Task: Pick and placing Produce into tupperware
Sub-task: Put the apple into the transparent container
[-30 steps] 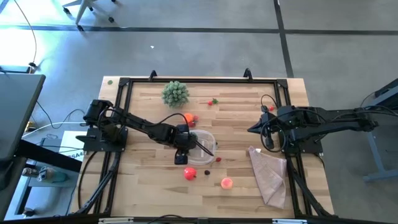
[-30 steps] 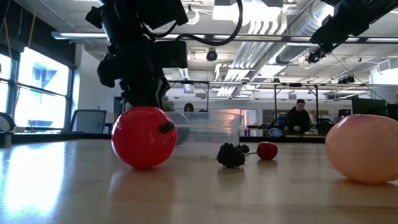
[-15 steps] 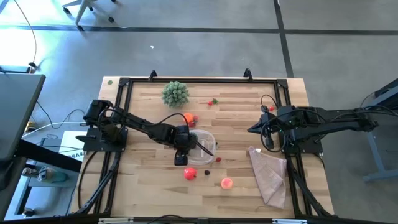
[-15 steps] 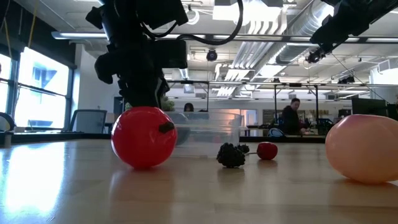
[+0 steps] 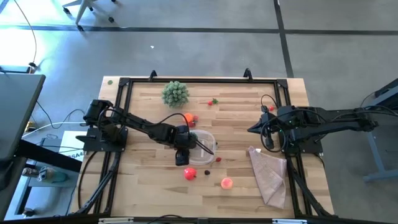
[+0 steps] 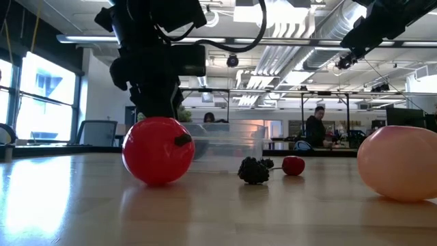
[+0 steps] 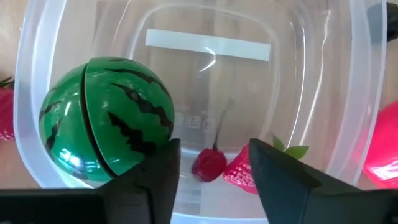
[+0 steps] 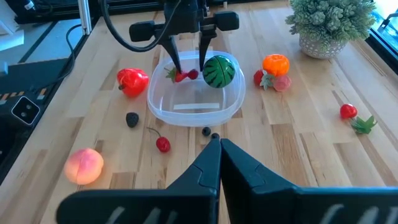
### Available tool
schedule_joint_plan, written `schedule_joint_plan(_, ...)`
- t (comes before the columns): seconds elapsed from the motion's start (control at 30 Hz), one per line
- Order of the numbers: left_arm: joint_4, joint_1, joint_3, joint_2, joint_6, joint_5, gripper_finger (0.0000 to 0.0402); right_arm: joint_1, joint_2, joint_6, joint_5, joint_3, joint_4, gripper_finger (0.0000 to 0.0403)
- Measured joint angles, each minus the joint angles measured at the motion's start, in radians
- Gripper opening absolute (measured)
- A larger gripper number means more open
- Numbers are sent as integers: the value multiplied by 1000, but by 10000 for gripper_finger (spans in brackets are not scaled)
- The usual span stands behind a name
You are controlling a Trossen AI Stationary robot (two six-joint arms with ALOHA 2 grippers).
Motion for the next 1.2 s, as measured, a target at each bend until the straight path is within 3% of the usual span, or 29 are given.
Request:
schedule_joint_plan(0.17, -26, 0, 53, 0, -8, 21, 193, 0, 0, 0, 0, 0, 0, 0)
schedule_joint_plan(0.37, -199, -9, 207, -3, -44, 31, 180, 0, 0, 0, 0, 0, 0, 0)
schedule_joint_plan(0.6, -355, -94, 377, -4, -27, 26, 171, 0, 0, 0, 0, 0, 0, 0)
schedule_joint_plan(0.93, -461, -329, 434, -4, 210, 20, 173, 0, 0, 0, 0, 0, 0, 0)
schedule_joint_plan(1.1, -379, -383, 434, -4, 373, -83, 174, 0, 0, 0, 0, 0, 0, 0)
schedule_joint_plan(1.2, -336, -387, 434, -4, 438, -70, 175, 0, 0, 0, 0, 0, 0, 0)
